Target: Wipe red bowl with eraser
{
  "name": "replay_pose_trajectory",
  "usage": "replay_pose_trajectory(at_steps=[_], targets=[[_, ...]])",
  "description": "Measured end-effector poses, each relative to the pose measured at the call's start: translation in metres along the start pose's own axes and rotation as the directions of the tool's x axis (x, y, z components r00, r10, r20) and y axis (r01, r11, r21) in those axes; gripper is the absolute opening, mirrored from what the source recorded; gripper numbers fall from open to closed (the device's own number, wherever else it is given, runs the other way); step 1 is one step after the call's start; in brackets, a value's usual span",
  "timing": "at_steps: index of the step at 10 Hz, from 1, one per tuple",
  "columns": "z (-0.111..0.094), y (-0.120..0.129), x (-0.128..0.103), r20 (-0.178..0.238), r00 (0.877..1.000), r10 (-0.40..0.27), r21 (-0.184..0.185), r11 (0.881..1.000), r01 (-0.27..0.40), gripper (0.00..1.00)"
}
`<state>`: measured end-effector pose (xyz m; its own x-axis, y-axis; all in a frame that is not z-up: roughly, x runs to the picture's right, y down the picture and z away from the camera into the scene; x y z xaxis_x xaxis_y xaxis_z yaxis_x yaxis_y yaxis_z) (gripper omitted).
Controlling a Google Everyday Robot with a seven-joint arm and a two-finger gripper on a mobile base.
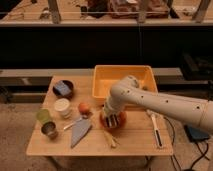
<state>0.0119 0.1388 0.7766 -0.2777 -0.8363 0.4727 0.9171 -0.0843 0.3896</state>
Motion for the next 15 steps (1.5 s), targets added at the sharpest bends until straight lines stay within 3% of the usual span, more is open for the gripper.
replay_pose_trajectory(at_steps=[5, 11, 15], targets=[[-0.003, -0.008, -0.031, 0.019, 0.999, -0.030, -0.022, 0.999, 0.030, 0.00], [0.001, 0.038, -0.046, 0.045, 0.996, 0.074, -0.079, 0.994, -0.070, 0.00], [0.002, 0.063, -0.042, 0.044, 0.990, 0.135, -0.098, 0.987, -0.130, 0.00]])
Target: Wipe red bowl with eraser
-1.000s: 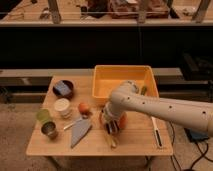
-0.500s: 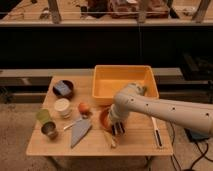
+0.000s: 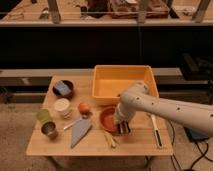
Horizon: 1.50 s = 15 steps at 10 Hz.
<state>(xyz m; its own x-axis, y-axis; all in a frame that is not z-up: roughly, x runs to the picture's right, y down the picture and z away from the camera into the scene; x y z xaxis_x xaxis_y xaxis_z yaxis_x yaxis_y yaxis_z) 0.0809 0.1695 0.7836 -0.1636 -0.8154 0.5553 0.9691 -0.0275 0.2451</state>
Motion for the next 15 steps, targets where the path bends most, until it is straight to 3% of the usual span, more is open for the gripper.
replay_pose_trajectory(at_steps=[8, 11, 13, 15], targets=[[0.001, -0.001, 0.041, -0.011, 1.000, 0.007, 0.010, 1.000, -0.007, 0.00], [0.000, -0.020, 0.052, -0.016, 0.999, -0.031, 0.023, 0.999, 0.031, 0.00], [-0.002, -0.052, 0.057, -0.022, 0.995, -0.093, 0.036, 0.995, 0.093, 0.00], [-0.005, -0.066, 0.056, -0.027, 0.991, -0.133, 0.054, 0.990, 0.134, 0.00]])
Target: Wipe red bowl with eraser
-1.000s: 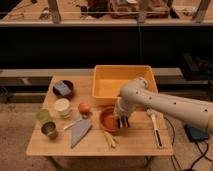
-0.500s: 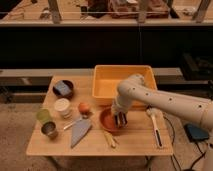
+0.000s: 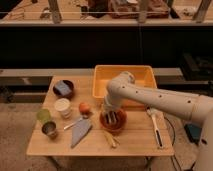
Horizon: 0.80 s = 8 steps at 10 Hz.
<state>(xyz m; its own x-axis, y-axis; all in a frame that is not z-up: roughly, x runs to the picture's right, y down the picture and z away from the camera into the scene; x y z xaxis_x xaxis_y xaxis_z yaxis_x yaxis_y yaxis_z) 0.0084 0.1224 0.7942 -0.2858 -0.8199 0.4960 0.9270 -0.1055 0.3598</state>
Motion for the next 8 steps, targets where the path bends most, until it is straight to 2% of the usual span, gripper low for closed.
replay_pose_trajectory(at_steps=[4, 8], targets=[[-0.006, -0.018, -0.009, -0.005, 0.998, -0.059, 0.035, 0.998, 0.059, 0.00], [-0.006, -0.027, -0.029, 0.006, 0.996, -0.089, 0.045, 0.995, 0.088, 0.00]])
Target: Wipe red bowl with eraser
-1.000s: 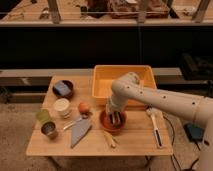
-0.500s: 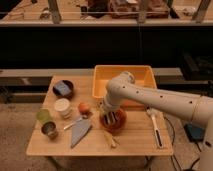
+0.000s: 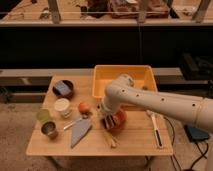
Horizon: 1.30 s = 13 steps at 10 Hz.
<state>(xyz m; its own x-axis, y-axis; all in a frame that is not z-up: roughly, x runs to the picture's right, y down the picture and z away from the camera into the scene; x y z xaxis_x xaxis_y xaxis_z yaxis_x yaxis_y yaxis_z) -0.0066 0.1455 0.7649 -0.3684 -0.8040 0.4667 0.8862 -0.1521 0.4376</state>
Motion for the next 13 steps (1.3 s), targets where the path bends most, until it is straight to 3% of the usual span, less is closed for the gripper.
replay_pose_trajectory(at_steps=[7, 13], targets=[[0.010, 0.019, -0.030, 0.042, 0.998, 0.042, -0.029, 0.999, -0.040, 0.00], [0.005, 0.067, -0.038, 0.045, 0.987, 0.151, -0.079, 0.986, -0.148, 0.00]])
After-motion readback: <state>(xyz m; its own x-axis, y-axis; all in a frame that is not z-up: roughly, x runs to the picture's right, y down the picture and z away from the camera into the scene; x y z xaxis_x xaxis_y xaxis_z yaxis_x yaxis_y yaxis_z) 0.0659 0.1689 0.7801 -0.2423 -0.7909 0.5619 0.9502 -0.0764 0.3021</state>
